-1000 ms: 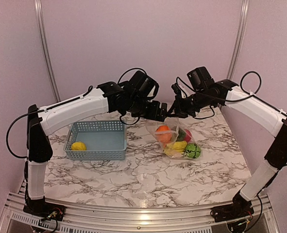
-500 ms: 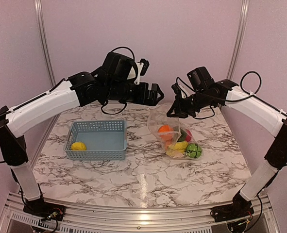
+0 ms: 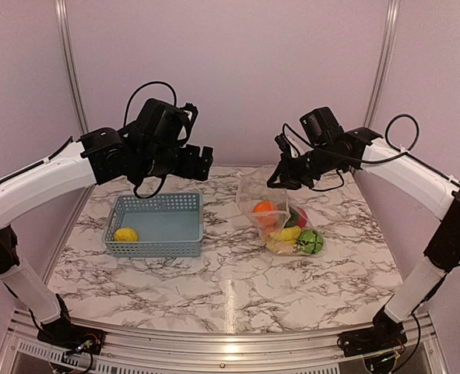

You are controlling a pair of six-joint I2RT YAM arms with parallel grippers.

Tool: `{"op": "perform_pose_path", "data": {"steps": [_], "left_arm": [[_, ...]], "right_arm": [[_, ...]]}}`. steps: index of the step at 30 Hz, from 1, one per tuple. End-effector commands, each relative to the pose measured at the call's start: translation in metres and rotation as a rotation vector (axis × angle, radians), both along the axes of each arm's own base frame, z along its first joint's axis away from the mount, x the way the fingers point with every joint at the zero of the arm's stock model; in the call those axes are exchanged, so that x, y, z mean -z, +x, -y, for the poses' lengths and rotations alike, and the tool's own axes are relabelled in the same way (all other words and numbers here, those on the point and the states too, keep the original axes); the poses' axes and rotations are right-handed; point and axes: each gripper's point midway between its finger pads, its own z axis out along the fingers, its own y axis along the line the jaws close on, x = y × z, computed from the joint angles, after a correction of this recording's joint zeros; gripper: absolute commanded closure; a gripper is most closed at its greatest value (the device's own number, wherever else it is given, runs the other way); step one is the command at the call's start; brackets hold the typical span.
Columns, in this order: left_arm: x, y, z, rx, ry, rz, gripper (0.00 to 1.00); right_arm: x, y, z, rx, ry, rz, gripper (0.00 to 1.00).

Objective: Place the food in the zip-top bag and seal the zipper
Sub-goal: Adjust the fake fruit in the bin.

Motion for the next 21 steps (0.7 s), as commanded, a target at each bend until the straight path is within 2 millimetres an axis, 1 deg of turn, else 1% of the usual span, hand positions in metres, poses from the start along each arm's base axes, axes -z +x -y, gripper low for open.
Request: {"op": "perform_pose_path", "data": {"steps": [1,3,4,7,8,13,21], "left_arm": [[0.036,-0.006,-0.057,-0.123,0.125,-0.071,0.01],[0.058,-0.009,-0.074,-0.139,0.153,-0.144,0.01],[0.066,-0.012,-0.083,-0.15,0.158,-0.171,0.02],[0.097,-0.022,-0.105,-0.16,0.168,-0.271,0.09],[0.104,-0.025,-0.111,-0.163,0.166,-0.296,0.1],[0.123,-0.031,-0.142,-0.23,0.183,-0.348,0.1],[0.151,-0.041,-0.186,-0.342,0.244,-0.443,0.11]], "right_arm": [[-0.022,-0.001,-0.004,-0.013,0.033,0.05,1.0],[-0.022,-0.002,-0.003,-0.014,0.03,0.05,1.0],[-0.021,-0.002,-0.003,-0.012,0.028,0.051,1.0],[-0.019,-0.006,-0.001,-0.01,0.028,0.044,1.0],[-0.017,-0.007,-0.001,-0.012,0.027,0.041,1.0],[-0.012,-0.013,0.002,-0.014,0.024,0.025,1.0],[-0.014,-0.02,0.004,-0.015,0.029,0.029,1.0]]}}
